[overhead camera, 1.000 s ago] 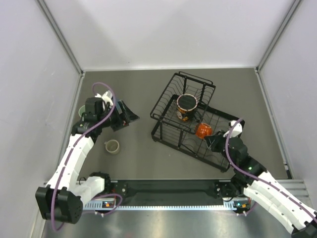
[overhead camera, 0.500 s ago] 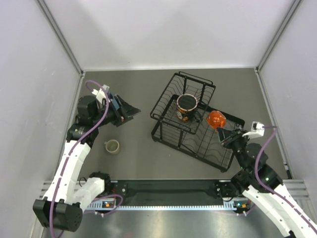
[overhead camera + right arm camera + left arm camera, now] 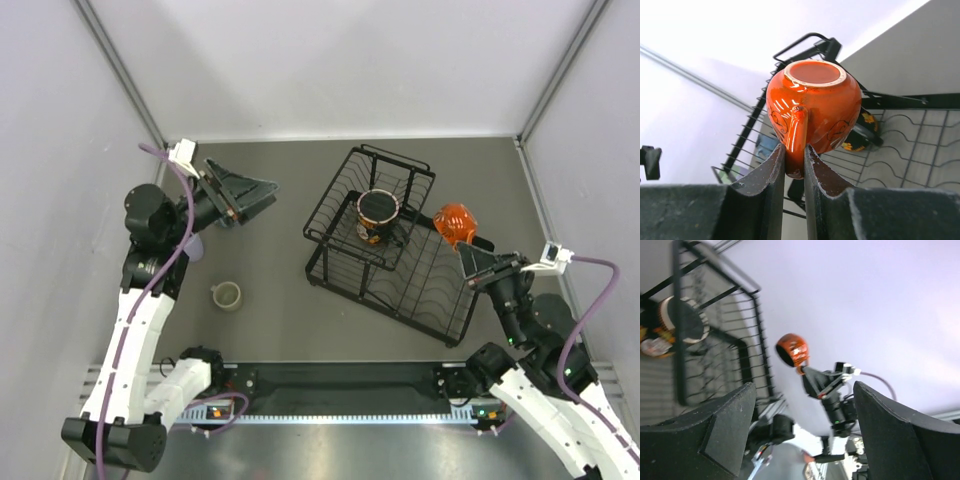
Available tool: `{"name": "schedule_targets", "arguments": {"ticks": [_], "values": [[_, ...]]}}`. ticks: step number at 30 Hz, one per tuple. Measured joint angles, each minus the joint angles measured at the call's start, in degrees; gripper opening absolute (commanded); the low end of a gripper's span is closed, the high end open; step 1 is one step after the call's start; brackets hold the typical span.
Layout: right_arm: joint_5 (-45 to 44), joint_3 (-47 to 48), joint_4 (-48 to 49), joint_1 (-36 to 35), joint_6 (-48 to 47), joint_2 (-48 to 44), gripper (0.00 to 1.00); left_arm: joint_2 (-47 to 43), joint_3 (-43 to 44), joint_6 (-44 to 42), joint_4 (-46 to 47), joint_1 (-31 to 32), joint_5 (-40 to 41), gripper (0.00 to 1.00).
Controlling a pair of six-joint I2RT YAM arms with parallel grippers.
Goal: Unload the cups from the dish rack
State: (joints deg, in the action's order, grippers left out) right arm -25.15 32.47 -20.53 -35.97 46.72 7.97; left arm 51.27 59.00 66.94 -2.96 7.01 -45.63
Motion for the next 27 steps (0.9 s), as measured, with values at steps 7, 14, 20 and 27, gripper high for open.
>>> {"name": "schedule_targets", "arguments": {"ticks": [7,14,20,27], "values": [[3.0,2.7,5.4,0.0,0.0,5.3,0.0,2.7,4.9,11.5,13.2,2.0,2.1,0.82],[6.1,6.7,14.1,0.0,0.2,11.9,0.0,13.4,9.6,14.2,19.1,13.7,6.8,0.82],[9.3,8.1,23.4,0.0,2.3,18.1,0.0,23.2,12.4,14.4,21.9,23.5,9.8,0.8],[13.8,8.0,34.2,0.0,4.4,25.5,0.0,28.7,14.1,16.8,28.9,27.2,12.2,0.78]]}}
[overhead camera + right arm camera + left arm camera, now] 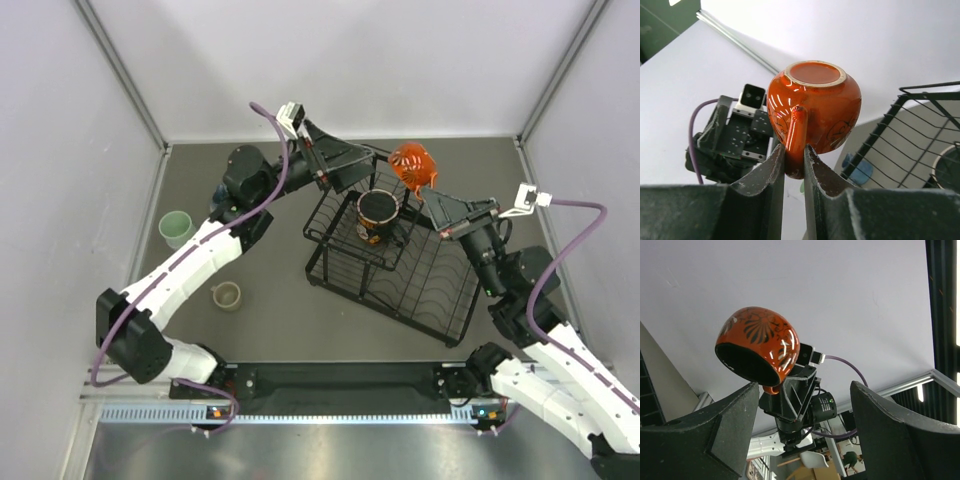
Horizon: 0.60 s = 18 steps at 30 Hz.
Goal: Unload the cups from the dish rack
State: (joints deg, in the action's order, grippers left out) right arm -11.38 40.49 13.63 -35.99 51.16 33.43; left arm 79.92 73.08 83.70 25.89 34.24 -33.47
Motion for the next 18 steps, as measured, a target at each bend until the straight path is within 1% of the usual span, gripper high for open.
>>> {"name": "schedule_targets", "arguments": {"ticks": [6,12,18], "values": [[1.8,-1.4,7.2,0.0,2.0,2.4,0.0,0.9,-0.5,1.0,2.4,1.4,2.1,0.78],[2.5,-2.6,10.9,-0.2,3.1,4.1,0.0,3.0,-0.7,3.9,7.2,3.1,3.4,0.78],[2.8,-2.6,13.1,-0.7,3.1,5.5,0.0,7.6,-1.0,9.2,13.7,5.7,3.8,0.74]]}}
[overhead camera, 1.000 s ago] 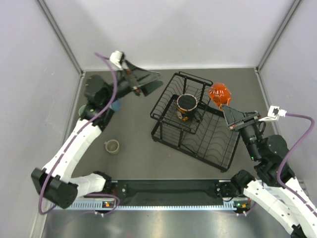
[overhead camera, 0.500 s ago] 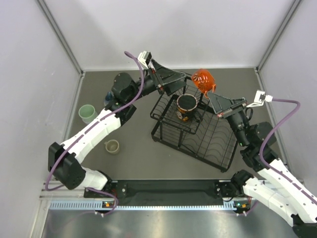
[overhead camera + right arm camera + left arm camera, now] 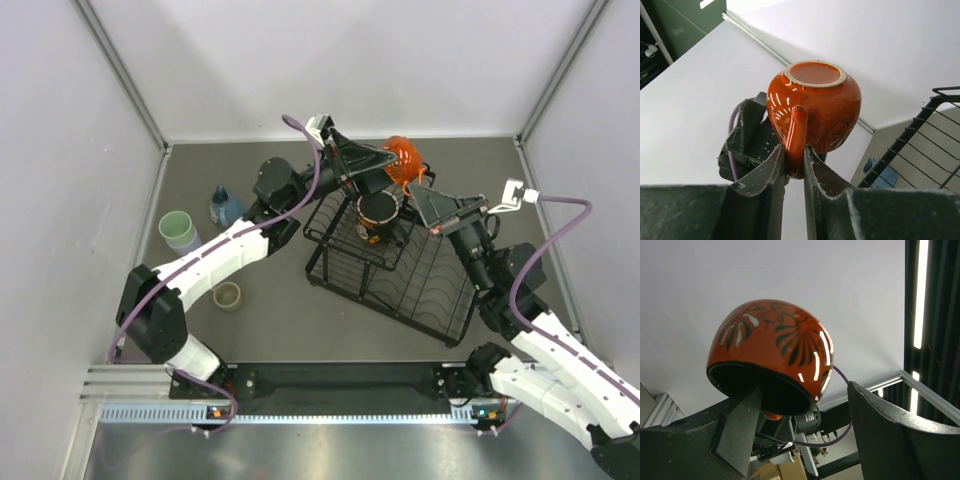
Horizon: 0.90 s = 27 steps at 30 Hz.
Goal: Unload the cups from the dish rack
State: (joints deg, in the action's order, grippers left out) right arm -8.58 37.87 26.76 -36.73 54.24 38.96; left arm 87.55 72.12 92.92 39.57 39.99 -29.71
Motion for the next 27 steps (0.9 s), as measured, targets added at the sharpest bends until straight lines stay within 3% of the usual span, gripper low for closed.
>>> {"name": "schedule_targets", "arguments": {"ticks": [3,7,8,10,11,12,16,18,19,20,23,27], "values": [[0.5,0.0,1.1,-0.6,0.0,1.0,0.0,0.9,-1.0,1.3,1.6,0.7,0.5,0.67],[1.1,-1.1,2.0,-1.6,0.0,1.7,0.0,1.0,-1.8,1.9,3.4,0.8,1.5,0.44],[1.2,-1.6,2.1,-2.0,0.0,1.8,0.0,1.0,-1.9,2.1,3.7,0.8,1.7,0.31],[1.2,-2.3,2.4,-2.6,0.5,2.0,0.0,1.0,-1.9,1.6,4.0,0.8,1.9,0.19],[1.3,-2.6,2.4,-2.8,0.8,2.0,0.0,1.0,-1.9,1.6,4.1,0.8,2.2,0.04],[1.7,-2.6,2.4,-3.1,1.3,1.9,0.0,1.0,-1.9,1.4,4.2,0.8,2.2,0.0],[1.9,-2.8,2.2,-3.8,1.8,1.4,0.3,1.0,-1.9,-0.5,4.9,1.0,2.6,0.0],[2.3,-2.8,1.4,-3.8,0.7,0.7,0.51,0.5,-1.9,-1.2,3.3,1.0,2.3,0.0],[2.5,-2.8,1.2,-3.8,-0.2,0.1,0.59,0.2,-1.8,-1.9,1.8,0.9,1.9,0.0],[2.5,-2.8,0.9,-3.8,-1.1,-0.7,0.74,-0.2,-1.7,-3.0,0.1,0.7,1.6,0.0],[2.8,-2.1,-1.4,-3.8,-3.7,-3.1,0.99,-1.1,1.5,-7.8,-8.4,-0.2,0.5,0.0],[4.1,0.0,-5.7,-3.8,-6.8,-6.4,1.0,-2.7,10.4,-18.8,-24.4,-2.1,0.8,0.0]]}}
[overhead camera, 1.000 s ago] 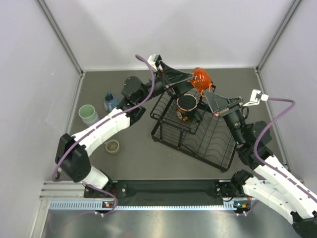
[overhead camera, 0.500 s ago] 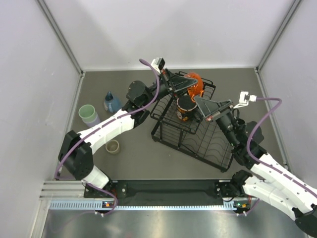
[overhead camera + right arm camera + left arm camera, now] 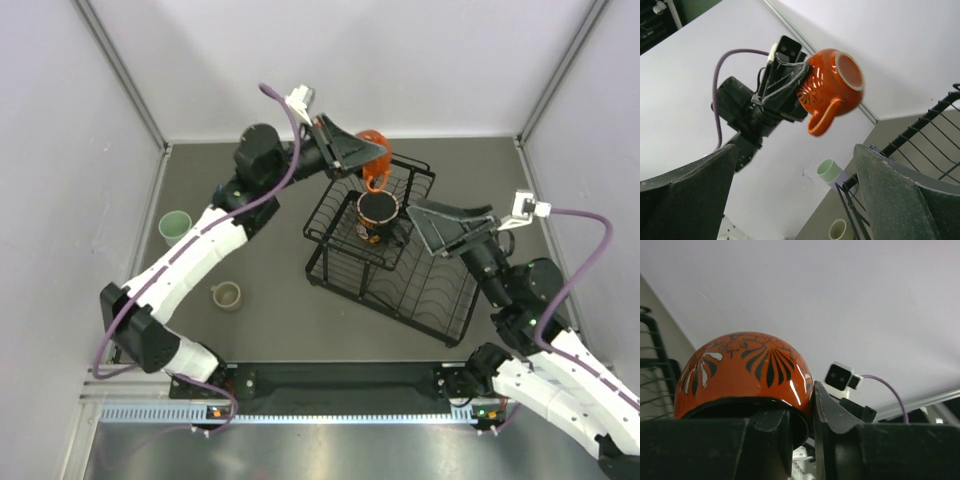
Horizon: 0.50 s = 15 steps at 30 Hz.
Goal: Unload the cups from the dish rack
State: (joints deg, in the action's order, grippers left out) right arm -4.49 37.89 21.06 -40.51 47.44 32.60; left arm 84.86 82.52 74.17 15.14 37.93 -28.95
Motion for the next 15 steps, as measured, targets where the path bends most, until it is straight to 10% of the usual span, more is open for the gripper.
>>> {"name": "schedule_targets", "arguments": {"ticks": [15], "values": [[1.7,2.0,-18.6,0.0,-9.2,-14.0,1.0,3.8,23.7,-38.0,-40.1,-21.1,15.2,0.0]]}}
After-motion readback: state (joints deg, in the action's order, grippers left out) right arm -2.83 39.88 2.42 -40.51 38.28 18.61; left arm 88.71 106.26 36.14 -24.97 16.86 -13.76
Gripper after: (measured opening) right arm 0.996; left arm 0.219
